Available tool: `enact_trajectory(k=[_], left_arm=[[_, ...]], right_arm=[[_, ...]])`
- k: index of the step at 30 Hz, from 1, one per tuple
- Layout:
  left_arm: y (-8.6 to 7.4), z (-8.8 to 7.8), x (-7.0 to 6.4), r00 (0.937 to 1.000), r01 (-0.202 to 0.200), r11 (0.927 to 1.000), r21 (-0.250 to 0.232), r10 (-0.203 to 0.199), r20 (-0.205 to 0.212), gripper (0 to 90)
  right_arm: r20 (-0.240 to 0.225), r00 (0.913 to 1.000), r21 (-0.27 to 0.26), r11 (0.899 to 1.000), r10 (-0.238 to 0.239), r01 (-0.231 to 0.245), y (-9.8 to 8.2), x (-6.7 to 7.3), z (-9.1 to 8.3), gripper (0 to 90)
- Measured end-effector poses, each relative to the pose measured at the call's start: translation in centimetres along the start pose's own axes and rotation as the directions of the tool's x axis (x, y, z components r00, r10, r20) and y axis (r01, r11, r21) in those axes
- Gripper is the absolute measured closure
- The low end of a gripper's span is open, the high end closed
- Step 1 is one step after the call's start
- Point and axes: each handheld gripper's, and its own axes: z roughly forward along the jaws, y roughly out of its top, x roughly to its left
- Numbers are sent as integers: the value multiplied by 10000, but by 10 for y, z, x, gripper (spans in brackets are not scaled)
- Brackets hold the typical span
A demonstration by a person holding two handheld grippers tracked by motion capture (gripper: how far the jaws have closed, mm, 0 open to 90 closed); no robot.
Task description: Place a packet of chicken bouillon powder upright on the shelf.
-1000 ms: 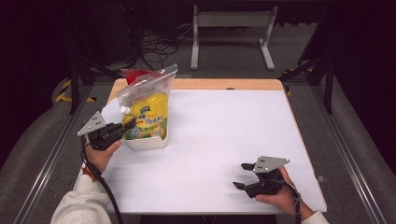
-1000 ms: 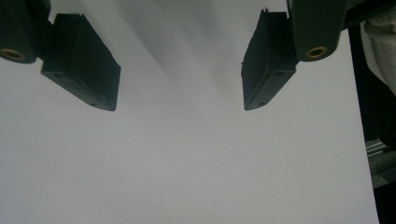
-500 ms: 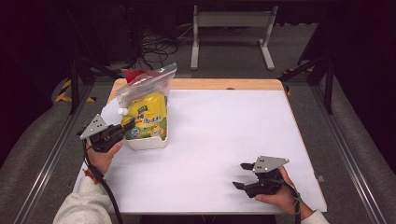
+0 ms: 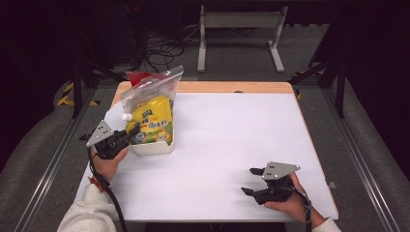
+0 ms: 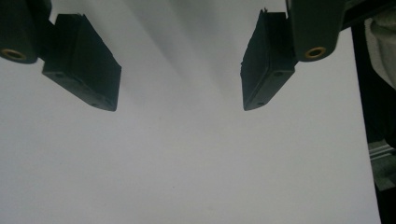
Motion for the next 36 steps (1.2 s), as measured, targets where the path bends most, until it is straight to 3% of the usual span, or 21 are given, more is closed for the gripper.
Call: enact_trajectory(k=[13,22,36], left_arm=[[1,-1,-1,10000,-4,10000,54,4,-78,858],[3,-2,-4,9998,-96,9999,39,97,-164,819],[7,-6,-9,9995,-201,9998,61,202,-250,705]], right_arm=[[62,10000,-57,10000,-72,72,0,-1,-1,284],[393,9992,-227,9997,116,-107,0,-5,-4,282],[523,9985,-276,9995,150,-135,0,-6,-6,279]])
